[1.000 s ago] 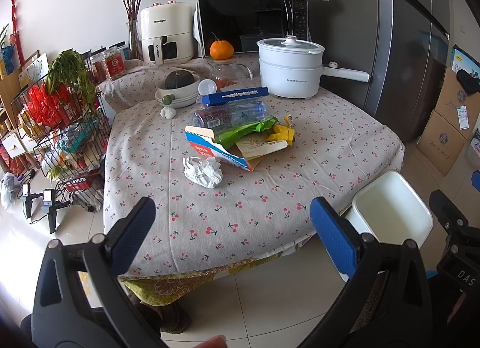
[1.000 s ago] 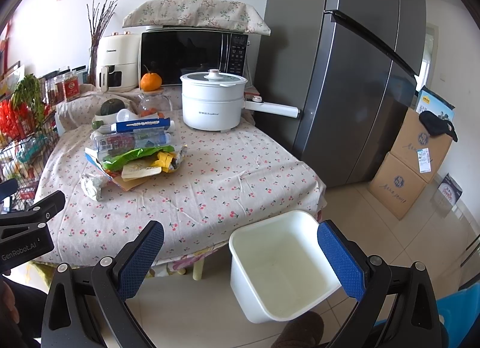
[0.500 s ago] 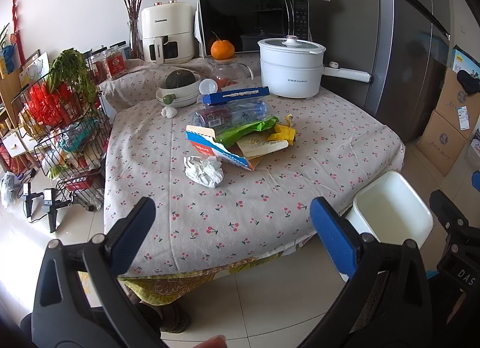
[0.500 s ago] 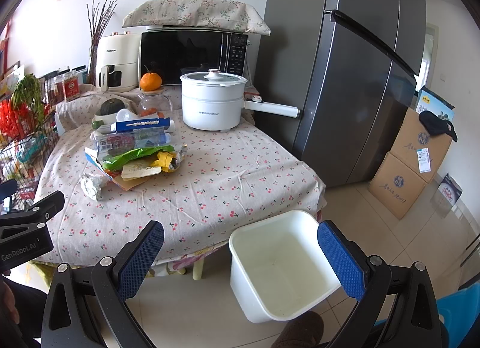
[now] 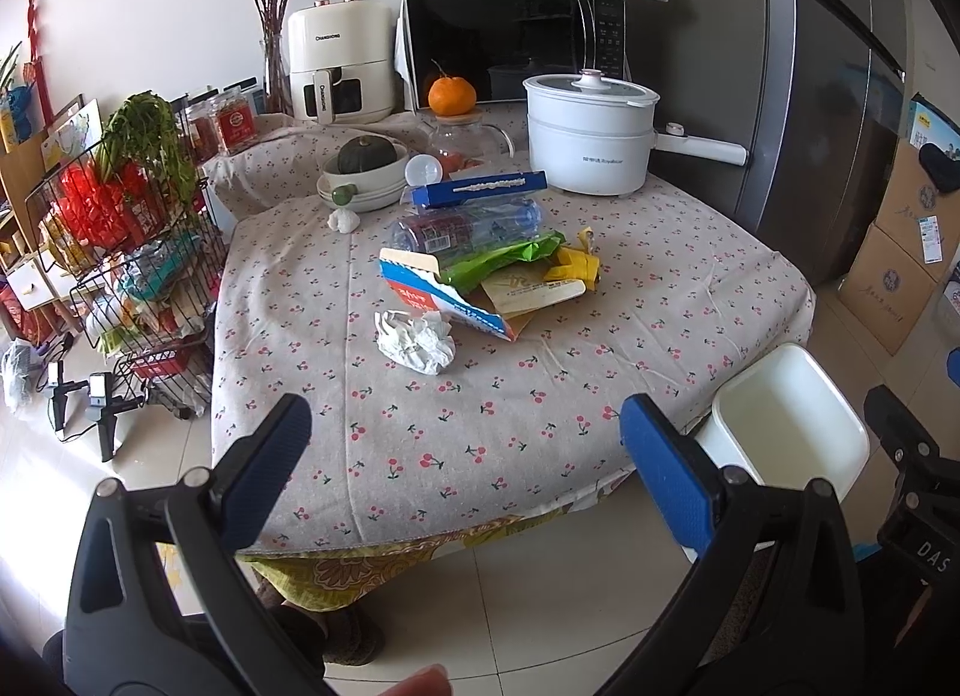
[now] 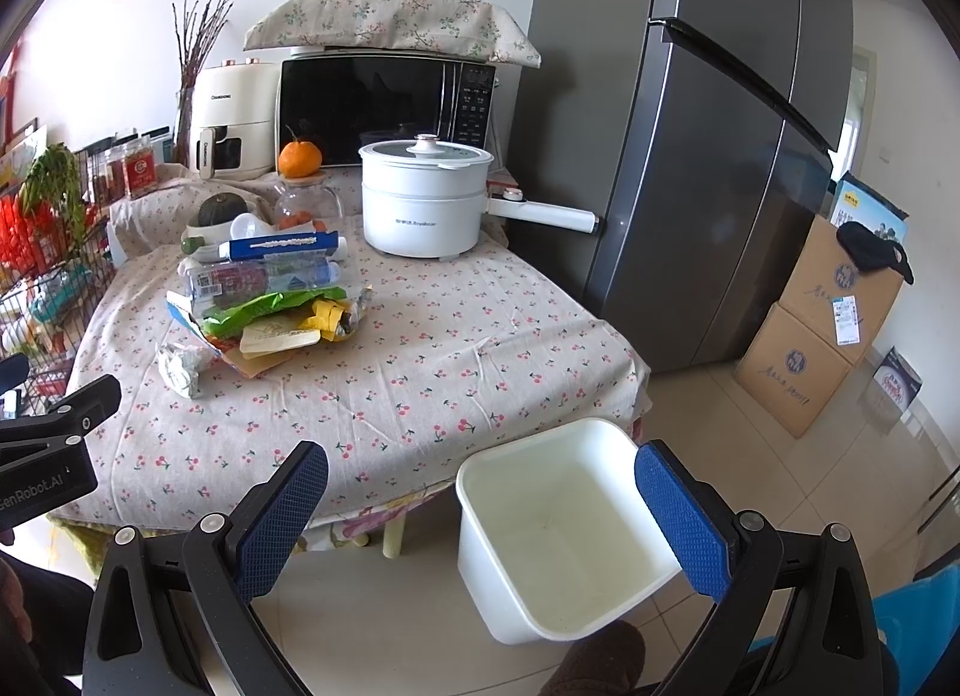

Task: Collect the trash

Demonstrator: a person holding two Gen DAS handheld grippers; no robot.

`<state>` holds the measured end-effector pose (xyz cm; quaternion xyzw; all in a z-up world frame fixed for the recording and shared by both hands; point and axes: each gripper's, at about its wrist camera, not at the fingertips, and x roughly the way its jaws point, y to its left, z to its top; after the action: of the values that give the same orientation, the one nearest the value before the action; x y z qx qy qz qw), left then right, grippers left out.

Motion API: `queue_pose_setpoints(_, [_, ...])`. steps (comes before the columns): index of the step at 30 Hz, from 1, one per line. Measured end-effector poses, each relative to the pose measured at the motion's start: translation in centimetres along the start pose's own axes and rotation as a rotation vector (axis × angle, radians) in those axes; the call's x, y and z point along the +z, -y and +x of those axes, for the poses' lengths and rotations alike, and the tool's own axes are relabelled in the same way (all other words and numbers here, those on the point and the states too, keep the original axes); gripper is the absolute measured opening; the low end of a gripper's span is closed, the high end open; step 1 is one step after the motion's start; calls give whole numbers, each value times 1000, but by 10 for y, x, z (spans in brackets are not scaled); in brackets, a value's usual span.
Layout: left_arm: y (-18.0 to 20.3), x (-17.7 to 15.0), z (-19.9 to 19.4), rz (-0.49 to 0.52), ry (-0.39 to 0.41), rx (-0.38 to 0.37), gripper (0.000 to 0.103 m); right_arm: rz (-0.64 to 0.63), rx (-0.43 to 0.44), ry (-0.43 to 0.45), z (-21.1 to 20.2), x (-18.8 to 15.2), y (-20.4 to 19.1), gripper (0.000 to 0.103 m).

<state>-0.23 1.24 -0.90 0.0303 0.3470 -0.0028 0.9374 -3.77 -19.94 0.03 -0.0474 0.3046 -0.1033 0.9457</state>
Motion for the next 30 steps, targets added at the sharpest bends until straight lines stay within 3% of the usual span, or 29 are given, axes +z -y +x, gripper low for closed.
queue_pose_setpoints(10, [-15, 13, 4, -58, -25, -109, 102, -3, 22, 26, -6, 12, 0, 103])
queue_pose_setpoints(21, [-16, 17, 4, -50, 19, -114, 102, -13, 41, 43, -10, 22, 0, 103])
queue_pose_setpoints(30, [-33, 37, 21, -26, -17, -161, 102, -15, 140, -35, 2, 56, 7, 103])
